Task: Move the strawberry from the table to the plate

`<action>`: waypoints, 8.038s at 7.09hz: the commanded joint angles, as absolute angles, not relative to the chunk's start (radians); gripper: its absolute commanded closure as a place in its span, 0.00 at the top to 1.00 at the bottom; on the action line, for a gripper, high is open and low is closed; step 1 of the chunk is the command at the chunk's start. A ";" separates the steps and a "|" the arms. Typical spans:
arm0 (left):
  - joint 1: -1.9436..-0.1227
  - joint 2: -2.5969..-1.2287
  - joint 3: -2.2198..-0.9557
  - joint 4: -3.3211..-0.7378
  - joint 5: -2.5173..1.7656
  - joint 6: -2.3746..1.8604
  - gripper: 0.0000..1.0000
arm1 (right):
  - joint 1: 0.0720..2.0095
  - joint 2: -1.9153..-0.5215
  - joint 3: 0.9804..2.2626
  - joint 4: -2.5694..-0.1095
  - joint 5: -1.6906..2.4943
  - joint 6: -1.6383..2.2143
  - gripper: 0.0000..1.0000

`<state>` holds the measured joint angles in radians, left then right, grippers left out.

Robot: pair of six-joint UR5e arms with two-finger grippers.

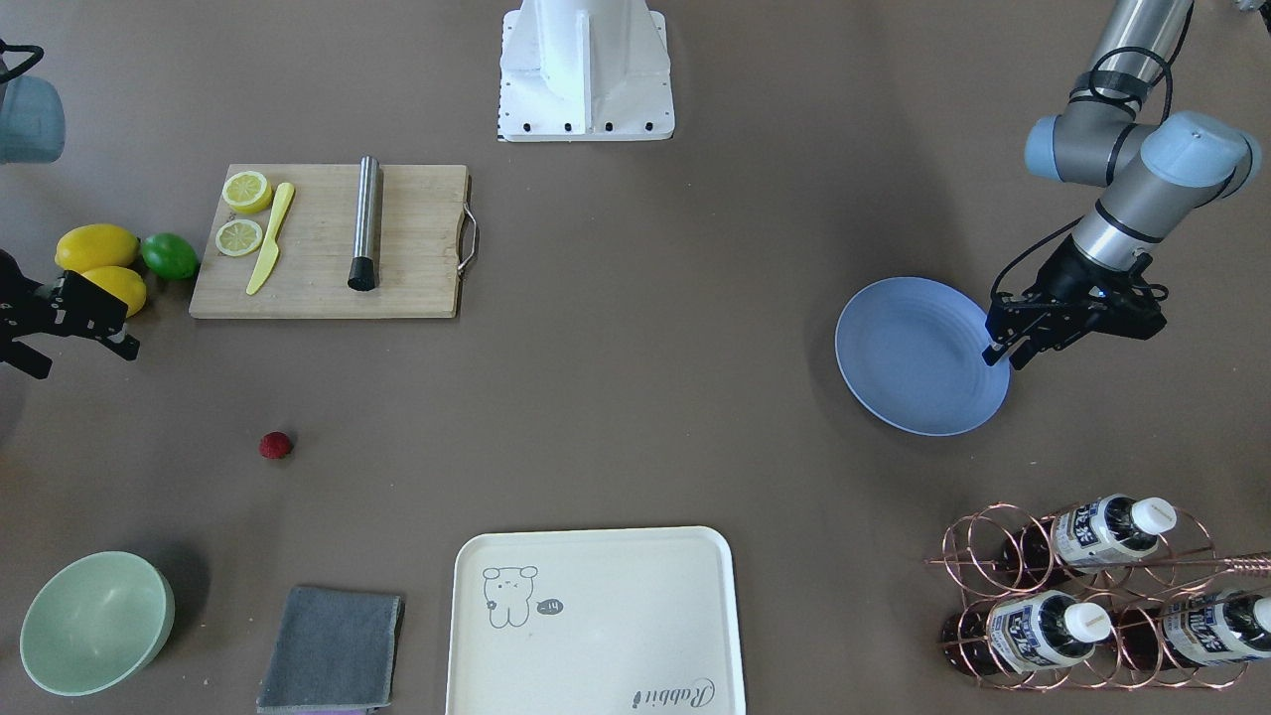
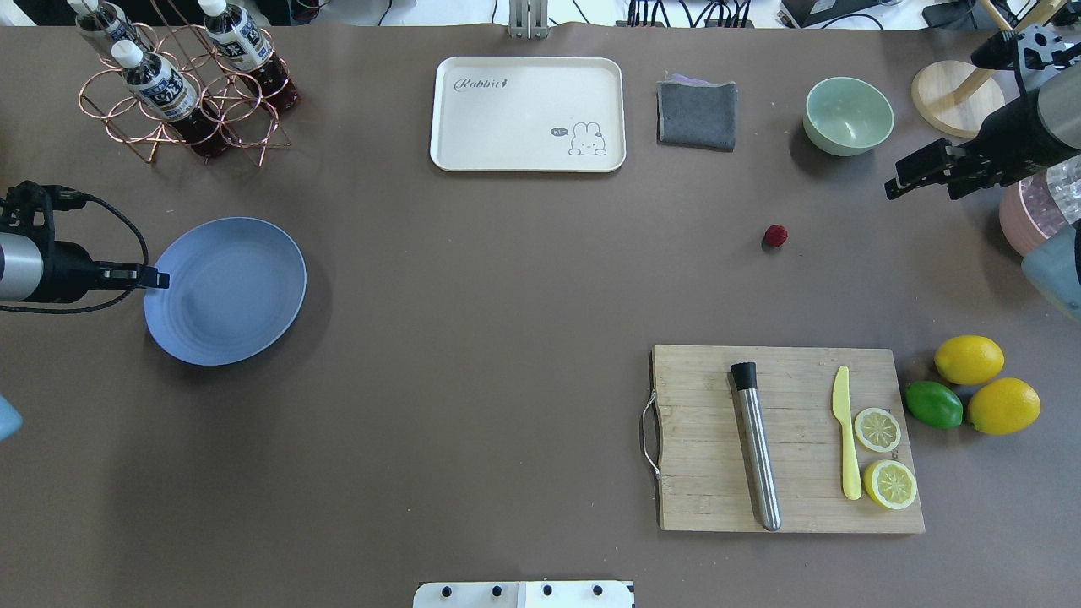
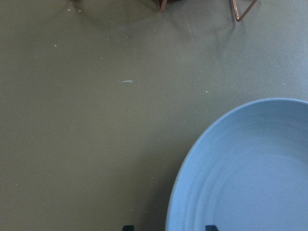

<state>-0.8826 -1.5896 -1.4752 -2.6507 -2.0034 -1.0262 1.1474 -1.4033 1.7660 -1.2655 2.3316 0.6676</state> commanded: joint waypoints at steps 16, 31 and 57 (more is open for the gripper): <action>-0.468 -1.952 -1.870 -2.060 -1.639 -1.567 0.00 | 0.905 -1.252 1.666 -1.259 2.083 0.868 1.00; -0.322 -2.025 -1.809 -1.973 -1.473 -1.595 0.00 | 0.881 -1.192 1.422 -1.098 2.069 0.871 1.00; -0.929 -1.850 -1.845 -1.856 -2.007 -0.775 0.98 | 0.393 -0.865 1.666 -1.463 1.649 1.241 0.00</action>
<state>-0.8542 -1.8840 -1.8580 -1.8603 -1.9028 -0.8504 0.4413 -0.8784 1.6721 -1.4403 1.6914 1.2284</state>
